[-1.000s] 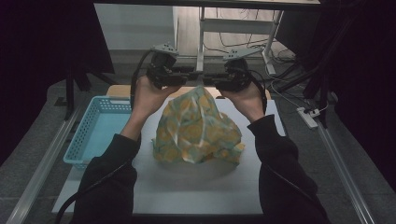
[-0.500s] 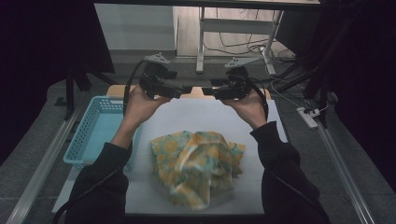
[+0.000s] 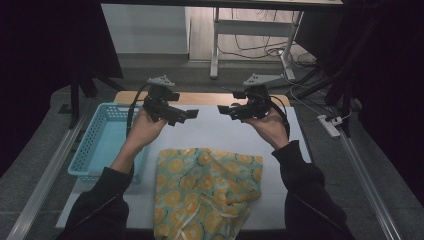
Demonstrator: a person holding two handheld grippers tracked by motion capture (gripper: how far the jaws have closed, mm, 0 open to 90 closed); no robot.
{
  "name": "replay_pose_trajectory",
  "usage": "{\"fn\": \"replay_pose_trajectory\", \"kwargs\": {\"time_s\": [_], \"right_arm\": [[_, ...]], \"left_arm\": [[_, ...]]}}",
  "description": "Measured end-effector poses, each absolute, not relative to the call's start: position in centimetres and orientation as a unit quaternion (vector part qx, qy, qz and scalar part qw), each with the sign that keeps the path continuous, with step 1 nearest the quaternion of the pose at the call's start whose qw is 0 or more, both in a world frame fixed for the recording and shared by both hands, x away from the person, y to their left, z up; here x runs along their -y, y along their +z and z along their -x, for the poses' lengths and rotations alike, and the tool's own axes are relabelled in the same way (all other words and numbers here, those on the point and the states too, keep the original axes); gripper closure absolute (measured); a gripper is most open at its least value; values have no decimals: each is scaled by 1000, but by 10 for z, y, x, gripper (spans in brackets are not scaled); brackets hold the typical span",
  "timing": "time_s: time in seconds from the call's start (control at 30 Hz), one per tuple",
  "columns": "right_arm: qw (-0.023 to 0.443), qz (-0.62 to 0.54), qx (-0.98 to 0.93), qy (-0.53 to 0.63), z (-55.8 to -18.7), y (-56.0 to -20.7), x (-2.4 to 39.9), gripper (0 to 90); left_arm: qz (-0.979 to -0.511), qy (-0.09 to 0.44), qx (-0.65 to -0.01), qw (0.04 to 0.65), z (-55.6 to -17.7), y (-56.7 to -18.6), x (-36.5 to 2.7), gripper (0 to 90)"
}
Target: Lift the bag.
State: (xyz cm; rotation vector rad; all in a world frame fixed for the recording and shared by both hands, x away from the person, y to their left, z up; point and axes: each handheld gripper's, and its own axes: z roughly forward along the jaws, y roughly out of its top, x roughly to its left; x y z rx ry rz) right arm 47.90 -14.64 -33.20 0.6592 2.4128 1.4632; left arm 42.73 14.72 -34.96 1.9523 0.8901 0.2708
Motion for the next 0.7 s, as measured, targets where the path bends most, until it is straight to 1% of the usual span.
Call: {"fn": "replay_pose_trajectory", "kwargs": {"time_s": [0.33,0.47,0.7], "right_arm": [[131,-237,-819,506,-463,-350,159,39],[131,-234,-821,504,-454,-356,165,22],[137,-229,-831,489,-437,-373,177,10]], "left_arm": [[-810,121,-349,456,-403,-374,-154,0],[-815,120,-344,451,-393,-384,-159,0],[-808,114,-356,455,-371,-400,-173,0]]}}
